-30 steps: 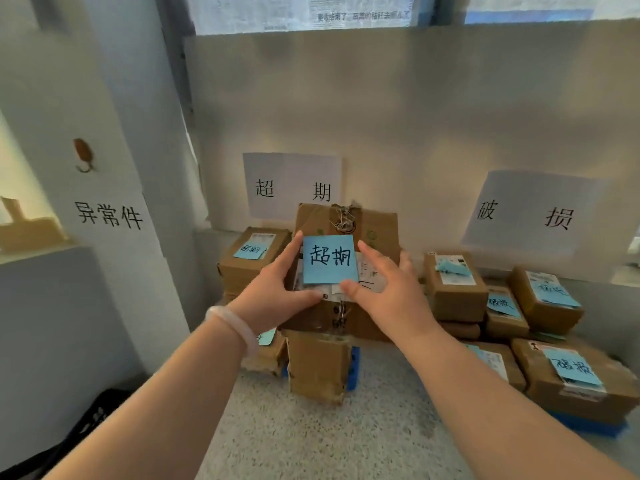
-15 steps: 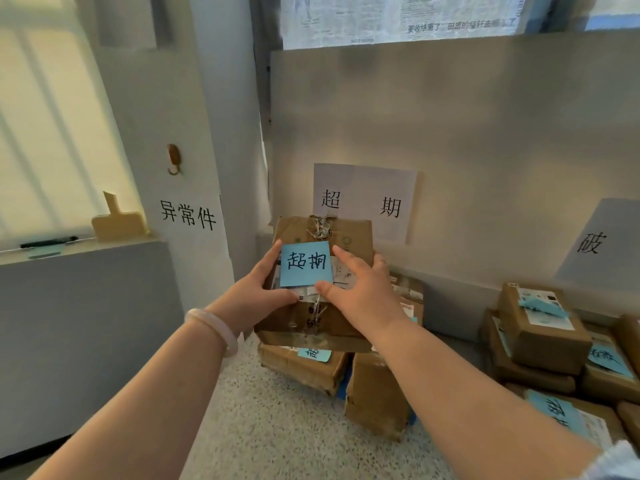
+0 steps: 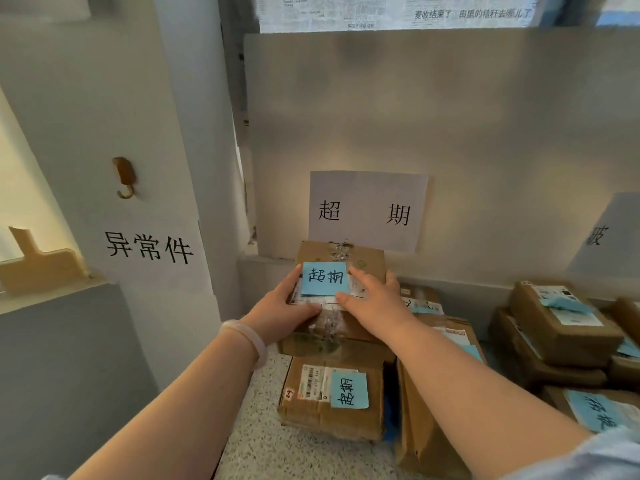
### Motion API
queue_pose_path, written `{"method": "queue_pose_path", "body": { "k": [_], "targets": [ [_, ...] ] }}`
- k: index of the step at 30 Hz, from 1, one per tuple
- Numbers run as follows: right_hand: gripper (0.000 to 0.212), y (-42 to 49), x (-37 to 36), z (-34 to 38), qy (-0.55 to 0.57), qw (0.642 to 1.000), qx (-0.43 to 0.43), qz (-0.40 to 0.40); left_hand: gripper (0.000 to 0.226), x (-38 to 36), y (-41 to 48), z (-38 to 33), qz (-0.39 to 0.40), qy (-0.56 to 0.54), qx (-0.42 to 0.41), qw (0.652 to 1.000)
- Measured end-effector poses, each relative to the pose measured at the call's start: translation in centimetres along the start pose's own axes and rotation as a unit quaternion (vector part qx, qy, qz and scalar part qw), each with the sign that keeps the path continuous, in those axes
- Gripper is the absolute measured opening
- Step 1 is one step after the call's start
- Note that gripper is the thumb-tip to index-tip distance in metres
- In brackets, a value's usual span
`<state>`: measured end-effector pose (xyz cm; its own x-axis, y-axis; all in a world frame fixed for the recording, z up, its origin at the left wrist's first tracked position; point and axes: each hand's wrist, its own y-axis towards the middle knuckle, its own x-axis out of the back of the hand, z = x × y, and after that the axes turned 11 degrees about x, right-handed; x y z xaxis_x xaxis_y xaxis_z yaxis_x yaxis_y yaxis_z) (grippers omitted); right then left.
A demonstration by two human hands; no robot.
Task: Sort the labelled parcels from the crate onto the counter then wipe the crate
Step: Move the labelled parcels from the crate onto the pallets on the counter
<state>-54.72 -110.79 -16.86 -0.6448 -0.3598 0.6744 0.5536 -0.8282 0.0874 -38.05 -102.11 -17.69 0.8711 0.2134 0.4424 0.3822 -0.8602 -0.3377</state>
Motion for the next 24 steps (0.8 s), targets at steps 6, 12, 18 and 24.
{"method": "queue_pose_path", "body": {
  "k": [6, 12, 18, 24],
  "targets": [
    [0.063, 4.3, -2.0, -0.8, -0.034, 0.999, -0.031, -0.021, 0.084, 0.9, 5.5, 0.4, 0.005, 0.041, -0.026, 0.999],
    [0.06, 9.0, -4.1, -2.5, -0.08, 0.996, -0.046, -0.01, 0.083, 1.2, 11.1, 1.6, 0.007, 0.066, -0.016, 0.998],
    [0.06, 12.5, -4.7, -3.5, -0.13, 0.991, -0.041, -0.016, 0.083, 1.4, 15.3, 1.8, -0.008, 0.096, -0.031, 0.995],
    [0.06, 14.5, -4.3, -4.3, -0.14, 0.989, -0.042, -0.019, 0.084, 1.3, 17.4, 0.8, -0.03, 0.142, -0.048, 0.988]
  ]
}}
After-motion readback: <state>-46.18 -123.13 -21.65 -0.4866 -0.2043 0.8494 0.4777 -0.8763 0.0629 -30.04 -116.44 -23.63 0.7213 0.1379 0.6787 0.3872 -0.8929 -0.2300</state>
